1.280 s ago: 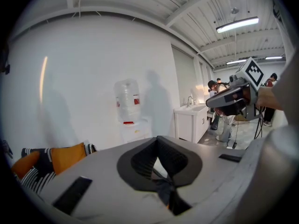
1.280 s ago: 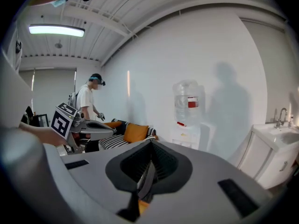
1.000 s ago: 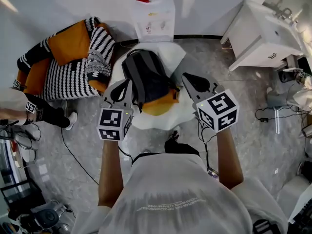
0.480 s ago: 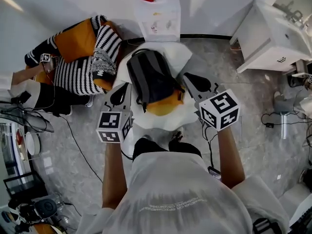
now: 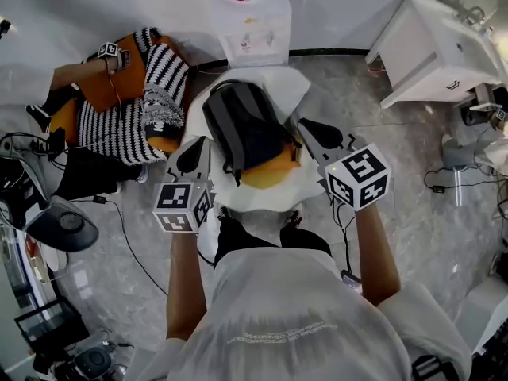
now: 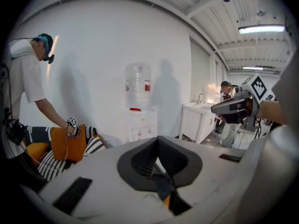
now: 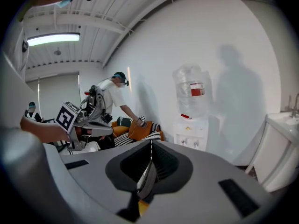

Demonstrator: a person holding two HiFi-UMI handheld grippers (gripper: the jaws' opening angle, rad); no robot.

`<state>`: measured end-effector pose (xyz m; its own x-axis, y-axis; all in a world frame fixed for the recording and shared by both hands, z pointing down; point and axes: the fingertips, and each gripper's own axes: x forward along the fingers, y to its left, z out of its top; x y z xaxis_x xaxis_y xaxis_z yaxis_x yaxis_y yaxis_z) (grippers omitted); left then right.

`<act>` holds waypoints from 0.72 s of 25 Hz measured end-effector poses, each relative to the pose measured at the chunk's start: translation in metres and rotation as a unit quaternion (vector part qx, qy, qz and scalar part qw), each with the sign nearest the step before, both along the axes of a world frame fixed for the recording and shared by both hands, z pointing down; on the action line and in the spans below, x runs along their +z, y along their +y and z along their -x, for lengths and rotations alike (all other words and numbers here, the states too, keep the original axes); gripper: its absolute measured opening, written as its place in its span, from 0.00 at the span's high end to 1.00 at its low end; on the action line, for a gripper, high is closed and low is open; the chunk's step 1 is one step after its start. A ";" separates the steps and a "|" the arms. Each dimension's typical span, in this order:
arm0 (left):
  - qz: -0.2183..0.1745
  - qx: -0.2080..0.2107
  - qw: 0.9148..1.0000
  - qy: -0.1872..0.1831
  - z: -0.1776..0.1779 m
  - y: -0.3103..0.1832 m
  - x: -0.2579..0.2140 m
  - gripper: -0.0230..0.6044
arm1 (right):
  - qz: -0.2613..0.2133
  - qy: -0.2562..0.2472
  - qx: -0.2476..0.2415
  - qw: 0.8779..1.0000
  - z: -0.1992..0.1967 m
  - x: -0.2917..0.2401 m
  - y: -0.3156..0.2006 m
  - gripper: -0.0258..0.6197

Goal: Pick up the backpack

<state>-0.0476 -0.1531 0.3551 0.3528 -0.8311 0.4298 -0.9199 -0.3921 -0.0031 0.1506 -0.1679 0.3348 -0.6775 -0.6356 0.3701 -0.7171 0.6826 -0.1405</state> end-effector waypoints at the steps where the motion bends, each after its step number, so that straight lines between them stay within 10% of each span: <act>1: 0.003 0.004 1.000 -0.002 0.006 -0.003 0.003 0.93 | 0.002 -0.001 0.005 1.000 0.005 0.000 -0.002 0.96; 18: 0.063 0.083 0.994 0.014 0.067 -0.055 0.066 0.93 | 0.040 0.041 0.082 0.995 0.055 0.043 -0.040 0.96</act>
